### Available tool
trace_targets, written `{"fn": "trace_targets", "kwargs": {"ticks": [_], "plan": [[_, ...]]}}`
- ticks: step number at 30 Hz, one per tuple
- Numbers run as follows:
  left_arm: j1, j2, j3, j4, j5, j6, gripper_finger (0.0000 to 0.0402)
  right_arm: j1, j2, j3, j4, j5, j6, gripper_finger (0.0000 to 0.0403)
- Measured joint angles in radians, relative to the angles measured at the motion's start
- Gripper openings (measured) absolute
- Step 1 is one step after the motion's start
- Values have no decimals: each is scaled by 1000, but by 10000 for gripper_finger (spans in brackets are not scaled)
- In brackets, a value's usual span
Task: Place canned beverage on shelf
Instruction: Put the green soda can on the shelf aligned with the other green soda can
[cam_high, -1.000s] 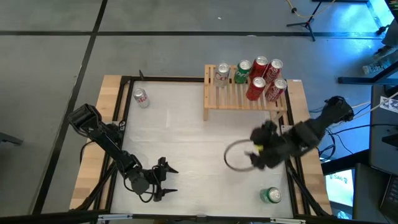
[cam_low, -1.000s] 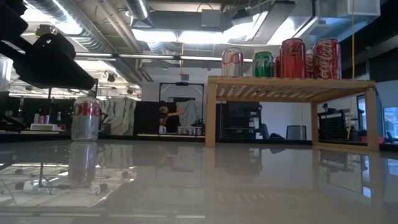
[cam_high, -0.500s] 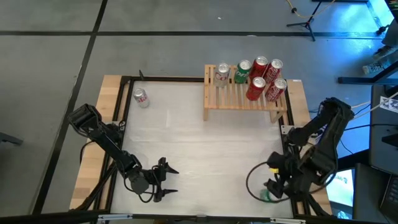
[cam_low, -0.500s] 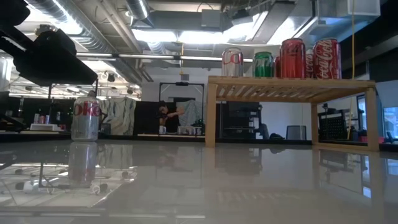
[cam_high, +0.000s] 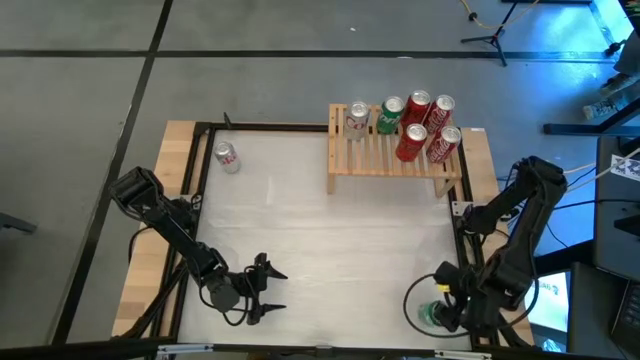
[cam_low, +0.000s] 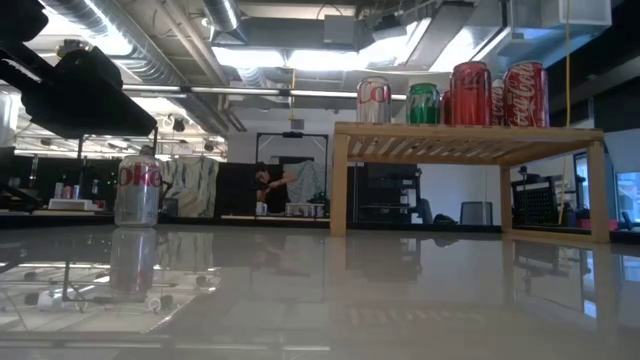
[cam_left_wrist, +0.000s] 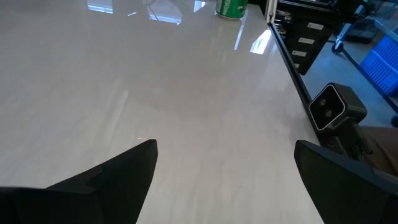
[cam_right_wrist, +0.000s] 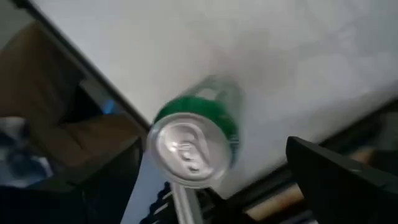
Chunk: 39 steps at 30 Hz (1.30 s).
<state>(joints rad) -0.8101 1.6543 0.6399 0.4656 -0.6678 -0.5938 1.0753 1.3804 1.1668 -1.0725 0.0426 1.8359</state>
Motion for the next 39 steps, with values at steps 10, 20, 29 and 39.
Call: {"fn": "trace_targets", "kwargs": {"ticks": [10,20,29,39], "plan": [[0,0,0,0,-1,1,368,-2,19,-113,169,-21,-8,392],[17,0,0,0,-4,0,368,-2,60,-113,175,-73,-13,392],[16,0,0,0,-4,-1,368,-2,101,-111,173,-89,-69,309],[21,0,0,0,-4,-4,368,-2,89,-113,150,-63,-116,297]]}}
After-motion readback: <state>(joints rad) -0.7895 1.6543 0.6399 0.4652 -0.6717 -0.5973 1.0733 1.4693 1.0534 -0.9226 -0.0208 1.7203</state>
